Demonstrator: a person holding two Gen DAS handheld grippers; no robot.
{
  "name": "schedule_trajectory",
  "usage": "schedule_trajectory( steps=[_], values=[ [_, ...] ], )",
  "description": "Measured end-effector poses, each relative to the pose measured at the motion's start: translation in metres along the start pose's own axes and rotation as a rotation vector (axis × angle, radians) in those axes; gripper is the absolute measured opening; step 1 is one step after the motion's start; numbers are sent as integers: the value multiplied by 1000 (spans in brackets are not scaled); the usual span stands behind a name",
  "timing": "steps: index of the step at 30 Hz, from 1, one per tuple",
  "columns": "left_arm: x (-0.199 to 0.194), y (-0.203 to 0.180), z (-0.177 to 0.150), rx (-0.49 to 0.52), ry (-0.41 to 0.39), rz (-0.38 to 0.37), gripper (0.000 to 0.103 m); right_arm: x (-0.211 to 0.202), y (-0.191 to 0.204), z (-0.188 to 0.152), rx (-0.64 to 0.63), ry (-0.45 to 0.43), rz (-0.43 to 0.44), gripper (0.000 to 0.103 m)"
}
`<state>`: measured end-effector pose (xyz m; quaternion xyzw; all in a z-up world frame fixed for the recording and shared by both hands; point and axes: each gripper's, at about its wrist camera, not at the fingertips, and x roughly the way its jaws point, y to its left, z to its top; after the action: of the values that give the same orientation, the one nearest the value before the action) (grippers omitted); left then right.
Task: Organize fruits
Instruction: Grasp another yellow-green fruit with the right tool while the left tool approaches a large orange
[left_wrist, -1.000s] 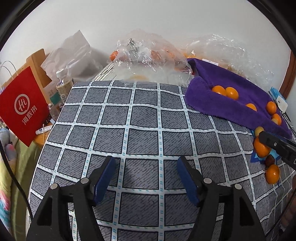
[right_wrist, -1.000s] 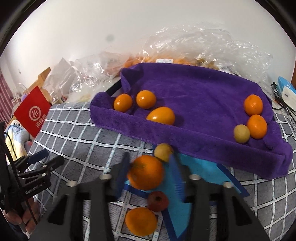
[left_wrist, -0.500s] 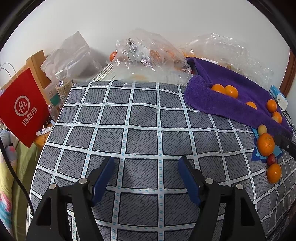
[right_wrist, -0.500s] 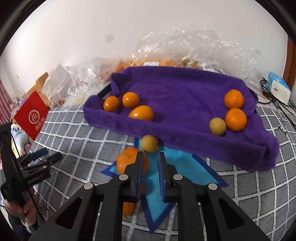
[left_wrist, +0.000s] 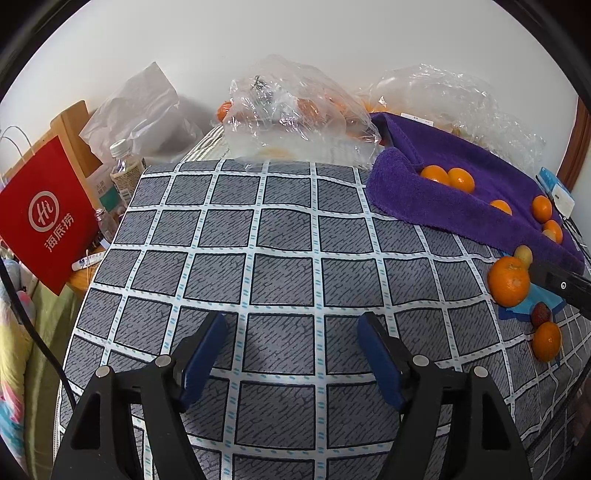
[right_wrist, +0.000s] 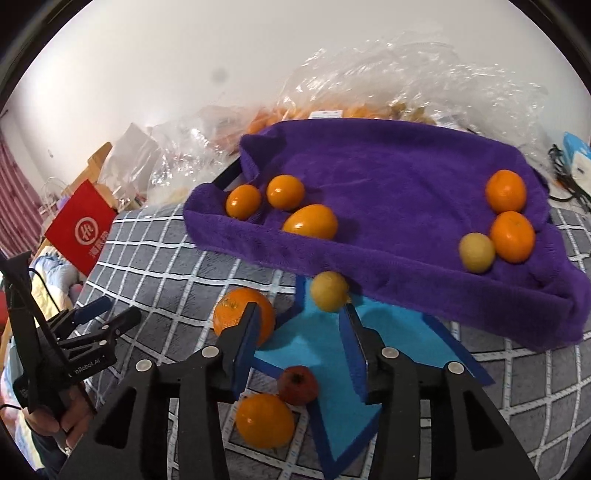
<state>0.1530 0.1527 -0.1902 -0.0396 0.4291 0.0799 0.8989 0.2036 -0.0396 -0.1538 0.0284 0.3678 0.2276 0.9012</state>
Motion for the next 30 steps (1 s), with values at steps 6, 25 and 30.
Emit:
schedule_trajectory(
  steps=[6, 25, 30],
  values=[
    [0, 0, 0, -1, 0, 2, 74, 4, 8, -1, -32, -7, -11, 47],
    [2, 0, 2, -2, 5, -3, 78, -4, -2, 1, -82, -33, -109, 46],
    [2, 1, 2, -6, 3, -7, 79, 18, -1, 9, -65, 18, -123, 42]
  ],
)
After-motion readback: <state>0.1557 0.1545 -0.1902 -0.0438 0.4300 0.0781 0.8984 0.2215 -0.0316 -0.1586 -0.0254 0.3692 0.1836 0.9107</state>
